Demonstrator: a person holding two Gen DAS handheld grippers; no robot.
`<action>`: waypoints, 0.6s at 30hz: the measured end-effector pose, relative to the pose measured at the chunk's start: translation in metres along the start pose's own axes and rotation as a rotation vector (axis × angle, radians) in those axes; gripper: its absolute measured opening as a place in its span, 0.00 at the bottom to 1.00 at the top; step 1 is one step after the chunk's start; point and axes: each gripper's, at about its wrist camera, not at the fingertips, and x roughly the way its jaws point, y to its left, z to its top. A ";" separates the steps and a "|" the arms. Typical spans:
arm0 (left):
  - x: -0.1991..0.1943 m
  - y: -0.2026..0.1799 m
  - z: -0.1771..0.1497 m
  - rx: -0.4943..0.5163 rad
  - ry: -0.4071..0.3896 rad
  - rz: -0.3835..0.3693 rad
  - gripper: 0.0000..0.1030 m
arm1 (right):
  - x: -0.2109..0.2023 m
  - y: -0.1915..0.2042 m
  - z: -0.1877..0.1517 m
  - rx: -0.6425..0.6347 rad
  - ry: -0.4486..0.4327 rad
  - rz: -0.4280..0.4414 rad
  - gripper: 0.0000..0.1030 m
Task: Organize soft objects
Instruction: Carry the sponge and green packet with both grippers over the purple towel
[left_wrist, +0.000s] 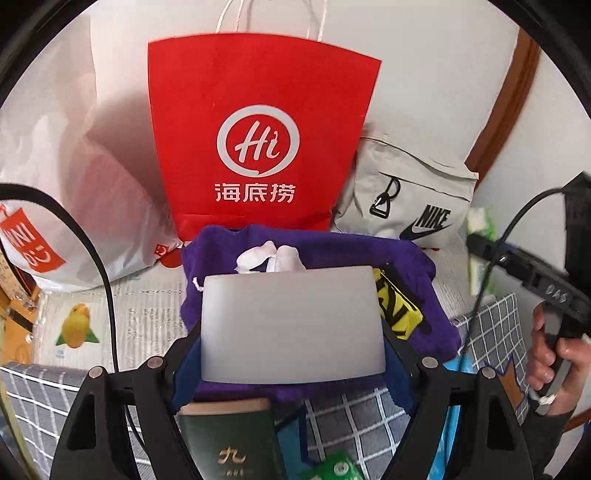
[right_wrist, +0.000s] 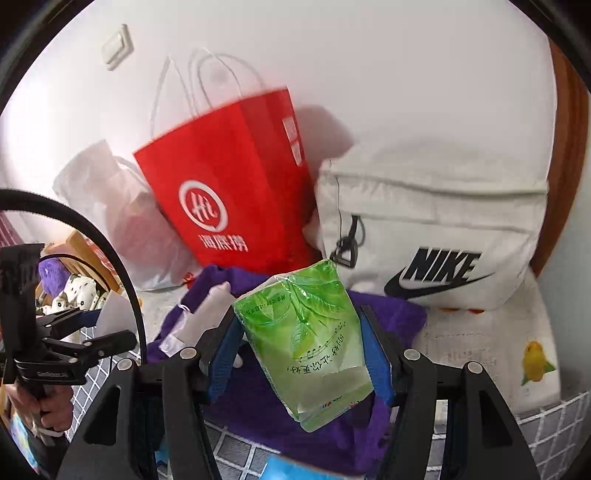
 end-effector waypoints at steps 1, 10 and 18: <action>0.004 0.002 0.000 -0.012 -0.004 -0.010 0.78 | 0.008 -0.004 -0.002 0.008 0.017 0.006 0.59; 0.031 0.014 0.006 -0.020 0.024 -0.023 0.78 | 0.053 -0.022 -0.006 0.018 0.108 -0.031 0.59; 0.042 0.025 0.005 -0.041 0.061 -0.038 0.78 | 0.064 -0.030 -0.012 0.032 0.139 -0.050 0.59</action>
